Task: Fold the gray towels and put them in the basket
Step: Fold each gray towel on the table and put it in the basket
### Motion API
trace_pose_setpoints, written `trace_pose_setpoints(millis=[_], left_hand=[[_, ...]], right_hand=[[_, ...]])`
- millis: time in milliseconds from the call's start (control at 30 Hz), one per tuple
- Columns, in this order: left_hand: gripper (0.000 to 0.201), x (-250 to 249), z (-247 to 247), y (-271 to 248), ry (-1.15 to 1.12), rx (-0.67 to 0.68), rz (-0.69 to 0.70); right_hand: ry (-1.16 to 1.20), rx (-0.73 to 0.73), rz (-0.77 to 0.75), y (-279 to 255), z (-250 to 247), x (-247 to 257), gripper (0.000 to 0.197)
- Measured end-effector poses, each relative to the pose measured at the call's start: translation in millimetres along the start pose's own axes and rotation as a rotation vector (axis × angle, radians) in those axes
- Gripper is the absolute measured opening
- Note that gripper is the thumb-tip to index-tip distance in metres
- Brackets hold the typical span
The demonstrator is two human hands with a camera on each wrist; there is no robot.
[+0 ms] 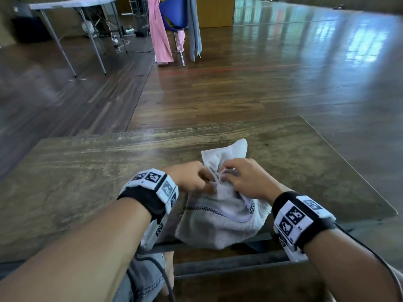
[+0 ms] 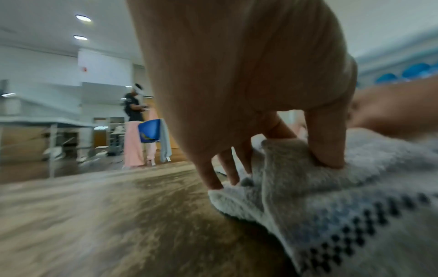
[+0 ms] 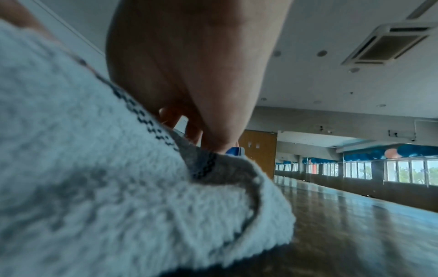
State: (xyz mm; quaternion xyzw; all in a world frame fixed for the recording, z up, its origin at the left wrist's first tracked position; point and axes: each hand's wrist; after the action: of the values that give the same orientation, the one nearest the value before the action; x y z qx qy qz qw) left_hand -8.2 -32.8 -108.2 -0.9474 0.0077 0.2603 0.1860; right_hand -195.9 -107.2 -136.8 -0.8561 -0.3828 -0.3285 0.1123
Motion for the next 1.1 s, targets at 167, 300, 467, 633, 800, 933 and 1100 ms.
trace_pose_setpoints(millis=[167,300,467,633,800,933,1100], left_hand=[[0.015,-2,1,3,-0.137,0.011,0.026],[0.032,1,6,2,-0.029,0.047,0.003],[0.027,-17,4,-5,-0.058,0.108,0.015],[0.027,-27,-27,-20,-0.230,0.120,0.050],[0.043,-46,-107,-14,-0.084,-0.421,0.086],[0.022,-41,-170,-15,-0.012,-0.911,-0.049],[0.025,-10,-197,-37,-0.073,-1.039,-0.048]], right_hand=[[-0.217,0.160,0.095,-11,5,-11,0.016],[-0.195,0.023,0.062,-21,0,-13,0.012],[-0.098,-0.066,0.074,-35,-17,-6,0.023],[-0.089,0.143,0.035,-21,-64,18,0.017],[-0.172,-0.241,-0.105,54,-126,43,0.015],[-0.051,-0.601,-0.090,103,-180,58,0.011],[0.211,-0.701,0.133,122,-217,45,0.008]])
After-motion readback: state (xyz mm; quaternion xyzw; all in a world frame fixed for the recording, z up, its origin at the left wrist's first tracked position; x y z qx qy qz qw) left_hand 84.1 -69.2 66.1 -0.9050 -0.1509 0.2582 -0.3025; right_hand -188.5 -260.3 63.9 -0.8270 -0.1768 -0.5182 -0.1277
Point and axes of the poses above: each hand's wrist, its own y-axis towards the middle knuckle, its own z-axis out of the palm, x = y × z, and after that the axes turned 1 degree about x, right-handed
